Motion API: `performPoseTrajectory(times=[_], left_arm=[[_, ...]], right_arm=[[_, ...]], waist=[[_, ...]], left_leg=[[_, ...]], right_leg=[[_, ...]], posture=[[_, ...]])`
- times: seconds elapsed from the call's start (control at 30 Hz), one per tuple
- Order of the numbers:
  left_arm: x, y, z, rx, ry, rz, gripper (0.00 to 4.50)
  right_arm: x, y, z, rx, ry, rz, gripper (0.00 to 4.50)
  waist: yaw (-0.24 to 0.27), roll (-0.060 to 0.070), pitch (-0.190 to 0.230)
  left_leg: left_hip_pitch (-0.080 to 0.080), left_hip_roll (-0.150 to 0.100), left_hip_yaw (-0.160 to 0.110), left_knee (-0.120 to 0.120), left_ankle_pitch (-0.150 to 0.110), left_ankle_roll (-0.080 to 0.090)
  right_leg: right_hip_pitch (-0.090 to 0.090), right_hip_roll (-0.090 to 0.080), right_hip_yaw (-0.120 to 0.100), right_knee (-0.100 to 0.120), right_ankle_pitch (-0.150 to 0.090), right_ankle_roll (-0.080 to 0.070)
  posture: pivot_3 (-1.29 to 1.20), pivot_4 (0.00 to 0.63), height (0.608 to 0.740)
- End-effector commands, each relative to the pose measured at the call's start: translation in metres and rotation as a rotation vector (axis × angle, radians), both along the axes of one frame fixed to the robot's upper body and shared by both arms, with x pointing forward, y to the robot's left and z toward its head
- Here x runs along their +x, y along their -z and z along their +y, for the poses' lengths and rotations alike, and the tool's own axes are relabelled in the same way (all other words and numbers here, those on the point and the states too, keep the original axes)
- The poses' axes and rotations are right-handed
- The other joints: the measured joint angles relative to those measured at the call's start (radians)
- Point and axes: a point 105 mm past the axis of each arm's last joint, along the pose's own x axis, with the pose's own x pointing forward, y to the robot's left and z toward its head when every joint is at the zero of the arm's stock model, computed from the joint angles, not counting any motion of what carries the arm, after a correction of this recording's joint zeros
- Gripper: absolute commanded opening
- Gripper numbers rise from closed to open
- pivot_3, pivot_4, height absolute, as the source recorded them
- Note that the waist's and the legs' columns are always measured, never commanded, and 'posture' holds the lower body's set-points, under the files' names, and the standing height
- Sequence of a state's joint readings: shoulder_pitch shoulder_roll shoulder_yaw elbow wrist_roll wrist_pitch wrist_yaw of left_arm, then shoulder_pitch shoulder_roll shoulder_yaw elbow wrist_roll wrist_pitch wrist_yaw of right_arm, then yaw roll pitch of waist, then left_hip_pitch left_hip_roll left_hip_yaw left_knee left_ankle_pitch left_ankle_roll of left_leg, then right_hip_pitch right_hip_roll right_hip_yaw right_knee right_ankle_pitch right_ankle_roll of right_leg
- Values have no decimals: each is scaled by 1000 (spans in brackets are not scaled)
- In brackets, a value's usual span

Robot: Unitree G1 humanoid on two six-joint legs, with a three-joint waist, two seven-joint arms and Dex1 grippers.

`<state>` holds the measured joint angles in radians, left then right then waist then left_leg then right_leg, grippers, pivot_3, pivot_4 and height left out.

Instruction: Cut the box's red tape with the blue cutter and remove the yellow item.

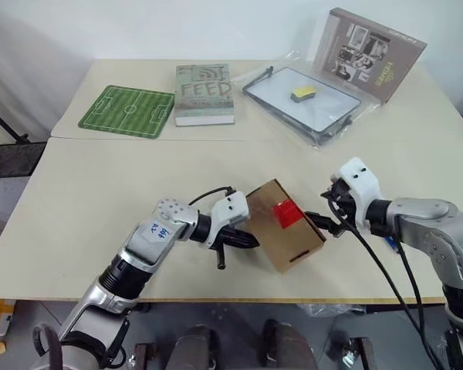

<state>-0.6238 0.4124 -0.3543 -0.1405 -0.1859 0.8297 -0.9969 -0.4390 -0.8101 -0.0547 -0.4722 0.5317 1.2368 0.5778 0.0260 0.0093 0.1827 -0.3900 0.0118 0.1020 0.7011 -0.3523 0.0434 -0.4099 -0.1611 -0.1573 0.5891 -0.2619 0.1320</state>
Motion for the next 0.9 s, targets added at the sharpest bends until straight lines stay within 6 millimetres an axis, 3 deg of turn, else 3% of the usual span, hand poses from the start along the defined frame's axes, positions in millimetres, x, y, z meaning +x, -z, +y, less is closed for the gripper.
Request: performPoseTrajectory(times=[0.03,0.17,0.3,0.53,0.63,0.73,0.9], left_arm=[[11,-32,6,-100,-47,-58,0],[10,-41,21,-104,-58,-24,0],[-2,-55,31,-123,-6,30,0],[7,-91,13,-267,-9,-30,0],[9,-87,-3,-266,13,-49,0],[13,-70,-13,-197,24,-80,0],[22,-45,-17,-91,22,-127,0]], right_arm=[[-10,1,3,-14,-52,3,4479],[-3,3,-9,-46,-3,-13,4479],[6,-1,-18,-58,46,-49,4479],[8,-16,-19,-39,45,-75,4479],[1,-25,-12,-23,23,-82,4479],[-4,-32,-8,-8,17,-88,4479],[-10,-40,-6,-2,29,-100,4479]], waist=[[0,0,0],[-2,0,0],[-3,0,0],[5,0,0],[1,0,0],[-1,0,0],[-1,0,0]], left_leg=[[0,0,0,0,0,0],[0,0,0,0,0,0],[1,0,1,0,0,0],[0,-1,-1,1,0,0],[0,-2,0,1,0,0],[1,-1,0,0,0,0],[1,-1,1,0,0,0]], right_leg=[[0,0,0,0,0,0],[0,0,0,0,0,0],[0,0,0,1,0,0],[1,0,0,1,0,0],[0,0,0,1,0,0],[0,1,0,1,0,0],[0,1,1,1,0,0]], posture=[[0,150,740],[0,150,740],[0,150,740],[0,150,740],[0,150,740],[0,150,740],[0,150,740]])
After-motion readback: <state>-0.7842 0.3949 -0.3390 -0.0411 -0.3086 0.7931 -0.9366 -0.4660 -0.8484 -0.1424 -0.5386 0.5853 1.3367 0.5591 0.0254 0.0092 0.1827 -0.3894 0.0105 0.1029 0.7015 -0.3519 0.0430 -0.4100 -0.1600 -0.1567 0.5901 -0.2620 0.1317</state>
